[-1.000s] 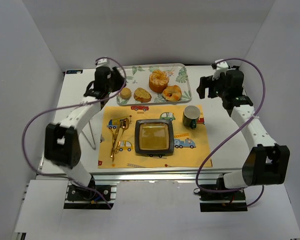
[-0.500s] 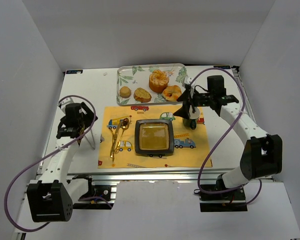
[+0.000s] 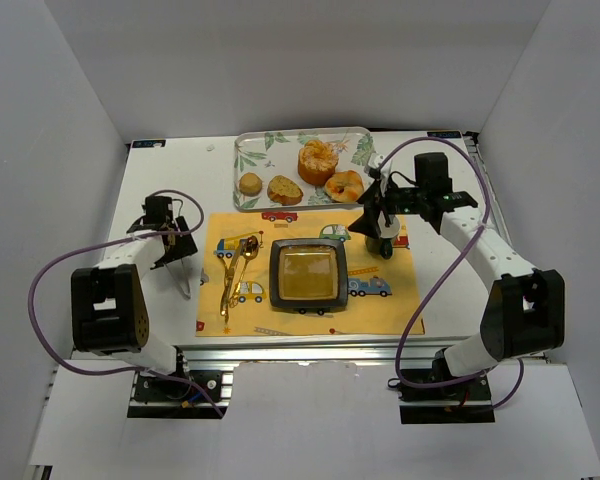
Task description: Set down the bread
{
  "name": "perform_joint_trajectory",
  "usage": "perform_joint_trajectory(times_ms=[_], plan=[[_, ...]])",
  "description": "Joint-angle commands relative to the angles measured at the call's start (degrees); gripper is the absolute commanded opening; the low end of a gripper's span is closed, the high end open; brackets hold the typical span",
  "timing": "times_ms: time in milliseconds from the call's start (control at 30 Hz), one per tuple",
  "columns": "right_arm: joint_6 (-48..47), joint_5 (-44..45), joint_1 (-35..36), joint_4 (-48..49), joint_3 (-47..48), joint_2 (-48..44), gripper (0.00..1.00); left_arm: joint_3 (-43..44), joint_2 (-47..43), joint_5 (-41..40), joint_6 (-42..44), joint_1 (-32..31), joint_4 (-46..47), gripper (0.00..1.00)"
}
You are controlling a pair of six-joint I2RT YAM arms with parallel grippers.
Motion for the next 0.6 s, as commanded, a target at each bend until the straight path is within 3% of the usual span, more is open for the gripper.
perform_joint_trajectory(times_ms=[0,100,400,500,567], plan=[[-0.35,0.87,-1.25,1.18,-0.23,-2.18,0.89,0.32,0.25,0.63,2.69,0.12,2.55,0.81],[-0.09,0.17,-2.39,1.26,0.12,-1.91,0.89,-2.40,1.22,2.03,2.17,0.12,4.66,0.76],[0.52,-0.89,-4.07,0.74,0.82,-1.21,0.89,-11.54,-0.89,3.35,-2.84,0.12,9.94,0.75],[0.70,-1.15,-4.15,0.82,0.91,-1.12,0.89,-13.04,-1.07,3.79,-3.55,0.12,10.99,0.62],[0.61,-1.07,-4.16,0.82,1.00,-1.30,0.89,-12.87,-1.59,3.88,-3.81,0.12,11.18,0.43]])
